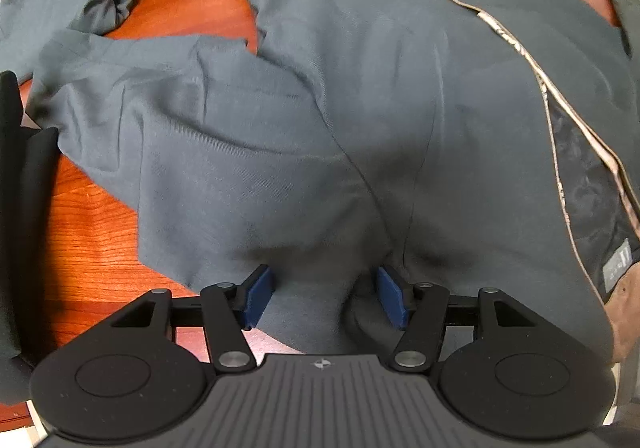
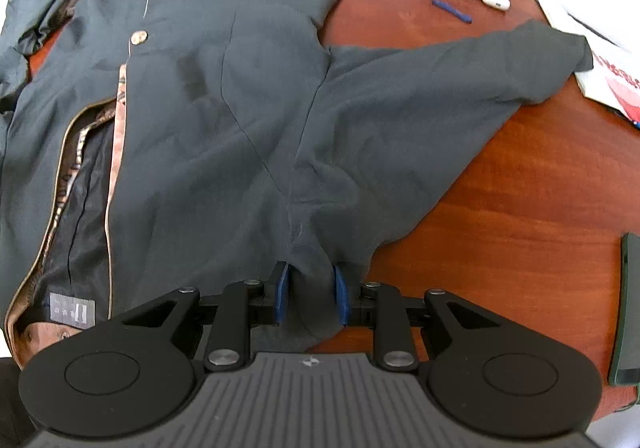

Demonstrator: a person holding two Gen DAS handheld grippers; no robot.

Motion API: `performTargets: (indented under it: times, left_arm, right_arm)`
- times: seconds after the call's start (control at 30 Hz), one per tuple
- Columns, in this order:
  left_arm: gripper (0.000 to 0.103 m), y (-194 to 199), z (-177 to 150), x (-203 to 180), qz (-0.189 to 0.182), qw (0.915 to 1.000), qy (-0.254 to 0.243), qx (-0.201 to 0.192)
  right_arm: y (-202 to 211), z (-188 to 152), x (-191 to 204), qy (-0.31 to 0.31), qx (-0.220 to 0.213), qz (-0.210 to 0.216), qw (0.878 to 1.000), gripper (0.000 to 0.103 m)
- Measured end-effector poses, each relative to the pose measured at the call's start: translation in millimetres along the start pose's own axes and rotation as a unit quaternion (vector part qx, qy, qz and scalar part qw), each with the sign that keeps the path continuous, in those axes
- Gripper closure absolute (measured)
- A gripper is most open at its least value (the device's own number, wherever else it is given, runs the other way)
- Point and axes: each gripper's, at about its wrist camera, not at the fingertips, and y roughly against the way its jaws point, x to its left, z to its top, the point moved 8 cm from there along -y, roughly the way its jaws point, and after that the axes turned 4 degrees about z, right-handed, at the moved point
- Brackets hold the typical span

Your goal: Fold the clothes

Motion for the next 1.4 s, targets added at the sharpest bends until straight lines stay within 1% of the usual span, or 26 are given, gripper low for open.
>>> performTargets:
  times: [0.1, 0.27, 0.4, 0.43, 0.47, 0.5, 0.53, 0.57, 0.6, 0.63, 0.67, 0.73, 0.83, 0.9, 0.97, 1.03, 1.07, 1.13, 1.17, 1.23, 1.3, 1.4]
  left_arm:
    - [0.041, 0.0, 0.1, -0.8, 0.005, 0.9996, -0.029, -0.001]
    - [0.038, -2.9, 1.5, 10.2, 0.001, 0.998, -0.063, 0.002]
    - [0.038, -5.0, 4.8, 24.5, 0.01, 0.9962, -0.086, -0.001]
    - [0.038, -5.5, 6.8, 29.5, 0.024, 0.9952, -0.095, -0.004]
    - [0.039, -7.8, 8.8, 37.6, 0.065, 0.9912, -0.115, -0.007]
    - [0.042, -12.2, 9.4, 46.9, 0.108, 0.9842, -0.14, -0.008]
    - [0.043, -14.7, 9.9, 56.4, 0.123, 0.981, -0.149, -0.012]
    - [0.043, -15.8, 10.3, 64.7, 0.115, 0.9836, -0.139, -0.007]
    - [0.048, -16.6, 10.7, 72.4, 0.102, 0.987, -0.124, 0.001]
    - [0.049, -15.9, 11.0, 80.3, 0.088, 0.9901, -0.109, 0.005]
    - [0.049, -14.8, 11.6, 84.6, 0.084, 0.9911, -0.103, 0.004]
    - [0.049, -6.3, 13.8, 90.9, 0.077, 0.9924, -0.095, -0.01]
    - [0.049, 8.6, 17.1, 93.0, 0.05, 0.996, -0.068, -0.029]
    - [0.049, 24.3, 20.8, 89.8, 0.032, 0.9971, -0.051, -0.047]
    - [0.049, 39.9, 26.3, 80.9, 0.019, 0.9968, -0.044, -0.064]
    - [0.049, 53.7, 31.6, 69.5, 0.005, 0.9961, -0.041, -0.078]
    - [0.049, 58.7, 34.1, 63.8, -0.001, 0.9958, -0.039, -0.083]
    - [0.048, 73.3, 38.9, 44.6, -0.019, 0.9946, -0.04, -0.094]
    - [0.048, 75.7, 40.1, 39.0, -0.024, 0.9942, -0.041, -0.097]
    - [0.047, 81.2, 43.4, 15.9, -0.039, 0.9929, -0.045, -0.103]
    - [0.047, 83.6, 44.7, -0.9, -0.047, 0.9923, -0.046, -0.105]
    - [0.047, 86.4, 47.4, -39.4, -0.055, 0.9915, -0.048, -0.107]
  right_arm:
    - [2.3, -8.1, 2.0, -0.013, 0.005, -0.003, 1.0, 0.076]
    - [9.2, -31.6, 11.0, -0.05, 0.009, -0.007, 0.999, 0.075]
    - [15.2, -54.7, 30.6, -0.081, 0.009, -0.001, 0.997, 0.075]
    - [16.3, -59.0, 35.4, -0.087, 0.008, 0.0, 0.996, 0.074]
    - [17.3, -63.2, 40.0, -0.092, 0.007, -0.001, 0.996, 0.073]
    - [18.2, -66.6, 43.9, -0.094, 0.005, -0.005, 0.996, 0.072]
    - [18.9, -69.2, 48.0, -0.096, 0.002, -0.01, 0.995, 0.07]
    - [19.5, -71.7, 52.0, -0.098, 0.001, -0.014, 0.995, 0.068]
    - [19.7, -73.8, 55.7, -0.099, 0.001, -0.018, 0.995, 0.067]
    - [20.2, -75.7, 58.7, -0.1, 0.001, -0.02, 0.995, 0.065]
    - [20.5, -77.4, 62.2, -0.099, 0.001, -0.022, 0.995, 0.063]
    - [20.4, -80.2, 69.6, -0.093, 0.002, -0.03, 0.995, 0.061]
    - [23.8, -78.9, 74.9, -0.096, -0.008, -0.036, 0.995, 0.06]
    - [30.3, -75.2, 72.8, -0.107, -0.02, -0.037, 0.993, 0.056]
    - [40.1, -69.9, 67.7, -0.119, -0.035, -0.038, 0.991, 0.045]
    - [59.7, -60.2, 58.9, -0.125, -0.06, -0.046, 0.989, 0.041]
    - [65.1, -57.2, 53.9, -0.124, -0.064, -0.049, 0.989, 0.039]
    - [75.9, -51.4, 43.4, -0.121, -0.074, -0.056, 0.988, 0.039]
    - [80.9, -48.6, 35.3, -0.121, -0.077, -0.058, 0.988, 0.038]
    - [91.0, -42.3, 18.1, -0.119, -0.084, -0.063, 0.987, 0.038]
    - [98.5, -34.3, -7.2, -0.112, -0.088, -0.067, 0.988, 0.038]
    - [104.2, -26.5, -33.1, -0.101, -0.09, -0.069, 0.988, 0.038]
